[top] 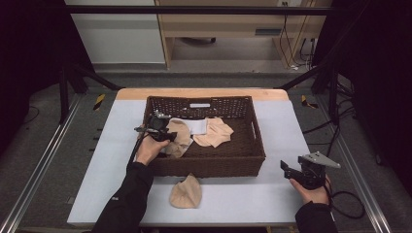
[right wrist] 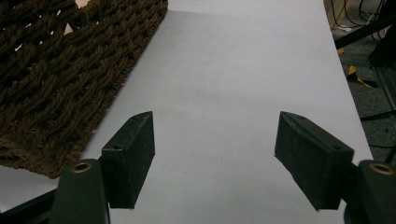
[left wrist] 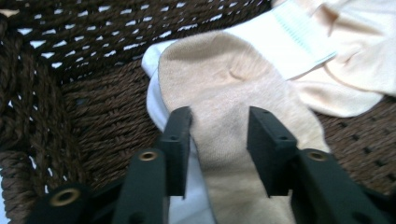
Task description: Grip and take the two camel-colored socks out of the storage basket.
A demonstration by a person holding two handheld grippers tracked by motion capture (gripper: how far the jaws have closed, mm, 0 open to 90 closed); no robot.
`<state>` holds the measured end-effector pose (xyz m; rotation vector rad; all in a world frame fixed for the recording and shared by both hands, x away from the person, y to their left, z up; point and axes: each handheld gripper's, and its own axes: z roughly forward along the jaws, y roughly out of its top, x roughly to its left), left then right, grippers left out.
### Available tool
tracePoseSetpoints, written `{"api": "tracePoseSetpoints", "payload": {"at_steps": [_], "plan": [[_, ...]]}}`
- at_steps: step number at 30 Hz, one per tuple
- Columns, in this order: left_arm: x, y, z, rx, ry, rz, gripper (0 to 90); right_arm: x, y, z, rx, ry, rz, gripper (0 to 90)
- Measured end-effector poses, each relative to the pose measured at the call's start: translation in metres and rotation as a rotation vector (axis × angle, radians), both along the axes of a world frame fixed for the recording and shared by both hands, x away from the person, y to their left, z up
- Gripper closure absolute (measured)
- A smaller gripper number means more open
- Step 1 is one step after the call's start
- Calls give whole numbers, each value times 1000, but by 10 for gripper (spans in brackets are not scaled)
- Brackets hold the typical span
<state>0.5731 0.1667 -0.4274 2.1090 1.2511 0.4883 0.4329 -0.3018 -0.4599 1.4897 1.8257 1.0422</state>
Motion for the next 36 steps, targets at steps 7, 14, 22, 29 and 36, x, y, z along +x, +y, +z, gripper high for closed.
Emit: {"api": "tracePoseSetpoints", "payload": {"at_steps": [7, 14, 22, 29, 36], "plan": [[-3, -3, 2, 14, 21, -30, 819, 0, 0, 0, -5, -4, 1, 288], [-6, -2, 8, -30, -21, -51, 859, 0, 0, 0, -2, -1, 0, 288], [-13, 4, 19, -131, -145, -63, 859, 0, -1, 0, -3, -2, -1, 289], [-18, 6, 32, -208, -250, -60, 859, 1, -2, 0, -5, -4, -4, 290], [-27, 7, 57, -286, -346, -54, 862, 0, -1, 0, -2, -3, -4, 290]]}}
